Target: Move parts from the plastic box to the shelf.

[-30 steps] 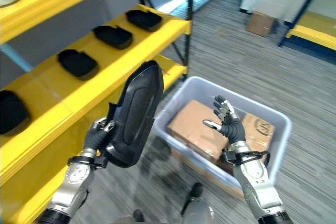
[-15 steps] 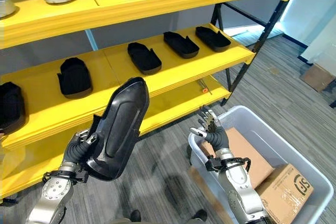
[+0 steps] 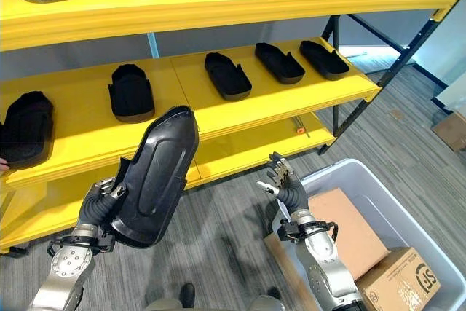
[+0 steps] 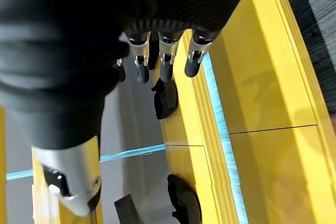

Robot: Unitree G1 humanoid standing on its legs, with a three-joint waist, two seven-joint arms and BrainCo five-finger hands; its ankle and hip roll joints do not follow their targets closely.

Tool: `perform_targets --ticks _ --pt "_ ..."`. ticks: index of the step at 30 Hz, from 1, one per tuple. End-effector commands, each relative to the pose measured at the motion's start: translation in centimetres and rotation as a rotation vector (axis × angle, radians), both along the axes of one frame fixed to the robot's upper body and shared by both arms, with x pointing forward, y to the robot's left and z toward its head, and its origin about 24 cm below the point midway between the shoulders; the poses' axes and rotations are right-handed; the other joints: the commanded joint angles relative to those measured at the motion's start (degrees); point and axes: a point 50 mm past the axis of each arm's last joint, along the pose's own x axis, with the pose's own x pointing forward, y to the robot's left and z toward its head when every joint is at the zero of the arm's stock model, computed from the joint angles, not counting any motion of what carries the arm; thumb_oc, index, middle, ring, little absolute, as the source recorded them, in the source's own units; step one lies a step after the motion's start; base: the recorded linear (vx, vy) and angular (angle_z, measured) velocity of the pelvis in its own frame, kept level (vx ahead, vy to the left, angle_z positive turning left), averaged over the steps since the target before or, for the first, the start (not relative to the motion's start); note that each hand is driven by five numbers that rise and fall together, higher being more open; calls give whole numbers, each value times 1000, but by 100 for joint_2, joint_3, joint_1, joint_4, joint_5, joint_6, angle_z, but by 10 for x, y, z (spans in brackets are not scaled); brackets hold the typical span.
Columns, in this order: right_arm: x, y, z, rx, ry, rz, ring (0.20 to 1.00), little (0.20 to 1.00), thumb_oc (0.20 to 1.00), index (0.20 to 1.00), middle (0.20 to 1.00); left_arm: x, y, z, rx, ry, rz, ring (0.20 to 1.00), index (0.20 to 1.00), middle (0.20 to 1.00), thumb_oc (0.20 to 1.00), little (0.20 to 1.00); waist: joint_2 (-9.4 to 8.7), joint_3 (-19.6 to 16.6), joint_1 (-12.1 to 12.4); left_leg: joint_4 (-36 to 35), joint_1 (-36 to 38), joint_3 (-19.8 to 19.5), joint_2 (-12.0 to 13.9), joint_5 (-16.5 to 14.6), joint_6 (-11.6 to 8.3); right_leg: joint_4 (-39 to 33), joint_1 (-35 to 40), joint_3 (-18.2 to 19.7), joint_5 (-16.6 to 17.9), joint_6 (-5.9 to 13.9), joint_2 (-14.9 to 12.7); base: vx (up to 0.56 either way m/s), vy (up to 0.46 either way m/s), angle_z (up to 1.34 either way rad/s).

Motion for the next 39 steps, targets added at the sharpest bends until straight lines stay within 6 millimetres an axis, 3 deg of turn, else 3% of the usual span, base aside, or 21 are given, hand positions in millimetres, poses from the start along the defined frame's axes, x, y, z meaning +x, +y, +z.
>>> perform_targets --ticks 1,2,5,7,9,17,21,22,23,24,26,29,30,31,32,33,35,39 --pt "5 -3 25 35 -124 14 1000 1000 1000 1000 1000 20 -10 38 -16 -210 -50 200 200 200 200 200 224 34 -267 -383 355 204 -34 -154 29 240 -449 846 -523 -140 1277 65 -26 42" --pt "5 -3 25 33 -122 14 1000 1000 1000 1000 1000 20 -11 38 -20 -211 -57 200 200 200 200 200 207 48 -298 -363 358 170 -62 -161 24 192 -536 869 -565 -181 1479 60 -67 34" --pt "6 -3 24 22 -121 24 1000 1000 1000 1000 1000 19 -12 38 -34 -213 -51 200 200 200 200 200 136 47 -315 -330 375 131 -146 -190 0 -299 -556 533 -394 -239 1699 56 -106 23" --pt "5 -3 25 28 -130 25 1000 1000 1000 1000 1000 19 -13 36 -54 -213 -49 200 200 200 200 200 110 27 -312 -195 341 70 -169 -235 -33 -494 -388 531 -409 -200 1613 49 -114 33" --pt "5 -5 24 19 -125 23 1000 1000 1000 1000 1000 20 -15 35 -57 -212 -53 200 200 200 200 200 97 -20 -327 -212 335 113 -144 -222 -85 -823 -178 715 -362 -272 1739 53 -126 24" --pt "5 -14 26 -4 -137 -9 1000 1000 1000 1000 1000 18 -20 31 -107 -200 -63 200 200 200 200 200 143 -212 -277 -77 338 246 -21 -305 -217 -1152 207 502 -420 -366 1769 59 -95 8" --pt "4 -17 29 -5 -150 -13 1000 1000 1000 1000 1000 17 -25 30 -132 -195 -85 200 200 200 200 200 133 14 -252 885 -6 242 -2 -527 -455 -1139 406 279 -552 -528 1747 -35 -103 38" --pt "4 -19 31 -3 -159 -19 1000 1000 1000 1000 1000 18 -26 30 -140 -199 -91 200 200 200 200 200 129 145 -238 1402 -257 258 14 -423 -579 -1131 474 182 -576 -584 1724 -58 -48 76" --pt "4 -19 31 -3 -160 -19 1000 1000 1000 1000 1000 18 -26 31 -140 -199 -92 200 200 200 200 200 132 147 -248 1440 -282 246 16 -435 -582 -1131 472 170 -576 -586 1726 -109 -37 65" --pt "4 -22 35 -16 -175 -21 1000 1000 1000 1000 1000 20 -27 33 -140 -211 -97 200 200 200 200 200 95 315 -242 1983 -627 302 8 -189 -727 -1095 502 36 -579 -640 1656 -84 -19 66" --pt "4 -23 35 -19 -179 -22 1000 1000 1000 1000 1000 20 -26 34 -140 -216 -97 200 200 200 200 200 80 328 -265 2125 -736 339 49 -212 -725 -1077 481 -11 -583 -639 1630 -46 2 46" --pt "4 -26 35 -28 -178 -56 1000 1000 1000 1000 1000 20 -25 37 -155 -230 -82 200 200 200 200 200 -24 267 -350 1544 -636 540 935 -275 -660 -1036 444 -124 -583 -530 1336 36 83 29" --pt "3 -26 34 -28 -178 -56 1000 1000 1000 1000 1000 19 -25 37 -155 -229 -82 200 200 200 200 200 -23 266 -351 1486 -597 541 939 -257 -671 -1034 455 -126 -591 -534 1342 92 150 30" --pt "3 -30 33 -37 -170 -76 1000 1000 1000 1000 1000 20 -24 37 -154 -236 -70 200 200 200 200 200 45 215 -394 709 -489 641 1470 236 -772 -1043 454 -215 -631 -444 1270 229 382 51" --pt "3 -33 29 -48 -150 -98 1000 1000 1000 1000 1000 24 -25 37 -160 -239 -62 200 200 200 200 200 262 186 -394 -91 -367 667 1769 692 -1031 -1038 503 -210 -734 -283 1204 223 389 23" --pt "2 -33 29 -48 -150 -98 1000 1000 1000 1000 1000 24 -25 36 -160 -239 -62 200 200 200 200 200 262 186 -390 -99 -357 673 1770 692 -1032 -1042 508 -206 -733 -282 1204 260 461 20" --pt "2 -31 27 -38 -148 -106 1000 1000 1000 1000 1000 25 -27 38 -156 -247 -76 200 200 200 200 200 296 99 -405 -290 -196 831 1514 607 -996 -1008 557 -187 -653 -193 997 177 284 -6" --pt "3 -22 23 -12 -131 -85 1000 1000 1000 1000 1000 25 -20 43 -113 -259 -63 200 200 200 200 200 169 22 -340 -364 -29 1034 1241 450 -836 -970 545 -32 -562 -29 770 125 189 -23"
